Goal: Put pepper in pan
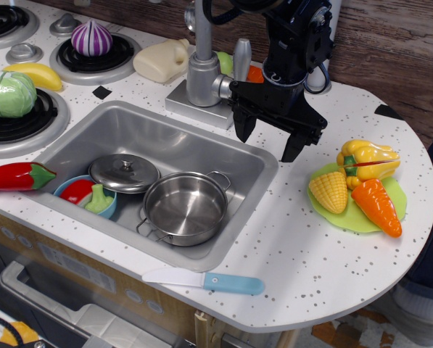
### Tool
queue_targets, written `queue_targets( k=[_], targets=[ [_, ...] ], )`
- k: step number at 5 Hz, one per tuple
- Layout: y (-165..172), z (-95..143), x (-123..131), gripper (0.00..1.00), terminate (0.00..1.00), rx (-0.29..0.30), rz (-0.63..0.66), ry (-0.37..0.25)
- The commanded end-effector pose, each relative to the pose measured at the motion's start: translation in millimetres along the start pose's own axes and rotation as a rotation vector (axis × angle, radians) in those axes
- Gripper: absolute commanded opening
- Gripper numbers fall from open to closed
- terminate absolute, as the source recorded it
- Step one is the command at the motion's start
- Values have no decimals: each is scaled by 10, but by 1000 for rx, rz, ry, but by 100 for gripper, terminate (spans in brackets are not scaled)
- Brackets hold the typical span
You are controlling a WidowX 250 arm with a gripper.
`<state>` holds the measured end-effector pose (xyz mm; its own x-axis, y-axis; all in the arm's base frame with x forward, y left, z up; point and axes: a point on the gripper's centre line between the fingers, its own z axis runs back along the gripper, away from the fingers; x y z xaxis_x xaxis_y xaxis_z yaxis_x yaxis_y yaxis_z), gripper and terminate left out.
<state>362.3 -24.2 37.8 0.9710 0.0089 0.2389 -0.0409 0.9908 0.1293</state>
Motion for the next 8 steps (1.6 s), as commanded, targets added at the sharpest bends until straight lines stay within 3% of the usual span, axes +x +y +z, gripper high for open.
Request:
queue_targets(
  k=[1, 3, 4, 5, 6, 8],
  targets=[
    [0, 0, 0, 100, 0, 0, 0, 0],
    [494, 505, -192, 100, 0, 93, -241, 128],
    [925, 682, -466, 100, 0, 214, -439, 177],
    [1218, 732, -666, 100, 0, 197, -528, 182],
    [1552, 684, -942, 100, 0, 237, -639, 160],
    [2092, 417, -1223, 100, 0, 228, -754, 106]
  ],
)
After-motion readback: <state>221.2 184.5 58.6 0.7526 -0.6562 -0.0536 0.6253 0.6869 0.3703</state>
